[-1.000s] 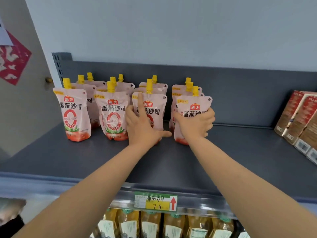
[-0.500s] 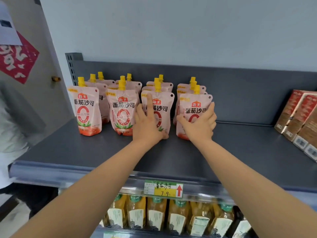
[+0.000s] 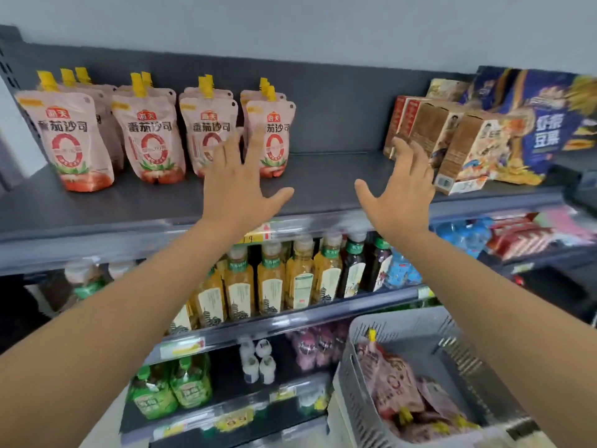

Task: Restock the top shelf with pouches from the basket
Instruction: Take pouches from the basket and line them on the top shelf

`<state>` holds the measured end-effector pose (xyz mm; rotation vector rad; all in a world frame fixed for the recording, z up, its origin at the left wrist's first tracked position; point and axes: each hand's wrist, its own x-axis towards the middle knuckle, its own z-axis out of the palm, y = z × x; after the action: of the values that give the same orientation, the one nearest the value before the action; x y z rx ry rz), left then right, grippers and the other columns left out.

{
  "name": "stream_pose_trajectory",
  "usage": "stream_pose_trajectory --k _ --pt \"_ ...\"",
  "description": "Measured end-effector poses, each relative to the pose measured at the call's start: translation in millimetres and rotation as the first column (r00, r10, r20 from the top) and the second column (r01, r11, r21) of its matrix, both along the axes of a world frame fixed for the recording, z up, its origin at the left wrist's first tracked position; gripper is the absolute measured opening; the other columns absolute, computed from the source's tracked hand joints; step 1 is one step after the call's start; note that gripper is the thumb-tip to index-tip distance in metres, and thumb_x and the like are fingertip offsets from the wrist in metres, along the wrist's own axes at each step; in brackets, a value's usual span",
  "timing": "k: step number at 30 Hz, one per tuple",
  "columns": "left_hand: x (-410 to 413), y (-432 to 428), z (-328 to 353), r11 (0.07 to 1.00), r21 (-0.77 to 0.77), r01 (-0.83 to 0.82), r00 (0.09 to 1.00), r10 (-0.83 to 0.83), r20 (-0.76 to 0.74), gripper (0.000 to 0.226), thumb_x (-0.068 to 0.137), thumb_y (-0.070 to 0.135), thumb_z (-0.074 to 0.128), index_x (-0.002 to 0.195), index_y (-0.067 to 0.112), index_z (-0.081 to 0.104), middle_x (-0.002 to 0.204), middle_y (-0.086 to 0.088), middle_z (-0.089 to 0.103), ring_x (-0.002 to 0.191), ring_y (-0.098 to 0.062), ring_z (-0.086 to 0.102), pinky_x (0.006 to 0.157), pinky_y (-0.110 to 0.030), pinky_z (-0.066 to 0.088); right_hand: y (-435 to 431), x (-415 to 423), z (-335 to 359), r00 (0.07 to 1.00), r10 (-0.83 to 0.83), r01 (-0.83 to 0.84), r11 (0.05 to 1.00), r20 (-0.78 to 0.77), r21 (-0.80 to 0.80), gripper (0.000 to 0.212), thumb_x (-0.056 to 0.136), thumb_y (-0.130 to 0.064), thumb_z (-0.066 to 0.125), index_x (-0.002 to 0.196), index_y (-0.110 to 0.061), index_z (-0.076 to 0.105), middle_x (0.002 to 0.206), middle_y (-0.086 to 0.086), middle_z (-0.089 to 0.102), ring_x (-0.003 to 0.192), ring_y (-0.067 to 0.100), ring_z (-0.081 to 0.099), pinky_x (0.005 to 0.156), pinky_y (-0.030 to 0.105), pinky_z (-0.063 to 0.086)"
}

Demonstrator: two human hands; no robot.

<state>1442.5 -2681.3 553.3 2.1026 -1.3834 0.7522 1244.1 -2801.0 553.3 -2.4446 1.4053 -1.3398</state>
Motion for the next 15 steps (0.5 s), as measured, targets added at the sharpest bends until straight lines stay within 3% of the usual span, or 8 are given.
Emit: stream_pose_trajectory --k 5,10,15 --pt "-79 -1 -44 0.973 0.108 0.204 0.976 -0.211 0.051 0.098 0.076 0.073 0.051 0.152 0.02 0.017 0.147 -0.018 0.032 0.125 -0.037 0.038 0.092 -0.046 0.043 22 -80 -40 0.986 -0.106 0.113 0.992 -0.13 0.049 0.078 0.086 -0.042 0.061 0.148 -0.015 0.023 0.154 0.015 0.021 0.14 0.035 0.022 0.109 0.053 0.027" --pt "-141 -15 -105 0.912 0.293 0.287 0.956 -0.292 -0.025 0.103 0.074 0.074 0.052 0.153 0.024 0.01 0.151 -0.016 0.027 0.131 -0.035 0.033 0.102 -0.045 0.036 23 -136 -96 0.952 -0.161 0.236 0.928 -0.262 0.287 0.075 0.084 -0.037 0.063 0.145 -0.016 0.025 0.152 0.014 0.021 0.137 0.036 0.024 0.107 0.052 0.031" --pt "-189 -37 -164 0.809 0.477 0.344 0.937 -0.326 -0.122 0.101 0.08 0.076 0.044 0.153 0.026 -0.004 0.157 -0.013 0.013 0.14 -0.034 0.019 0.107 -0.045 0.03 -2 -181 -163 0.9 -0.117 0.338 0.796 -0.42 0.503 0.07 0.087 -0.037 0.061 0.142 -0.013 0.027 0.148 0.014 0.025 0.135 0.035 0.025 0.107 0.052 0.032"
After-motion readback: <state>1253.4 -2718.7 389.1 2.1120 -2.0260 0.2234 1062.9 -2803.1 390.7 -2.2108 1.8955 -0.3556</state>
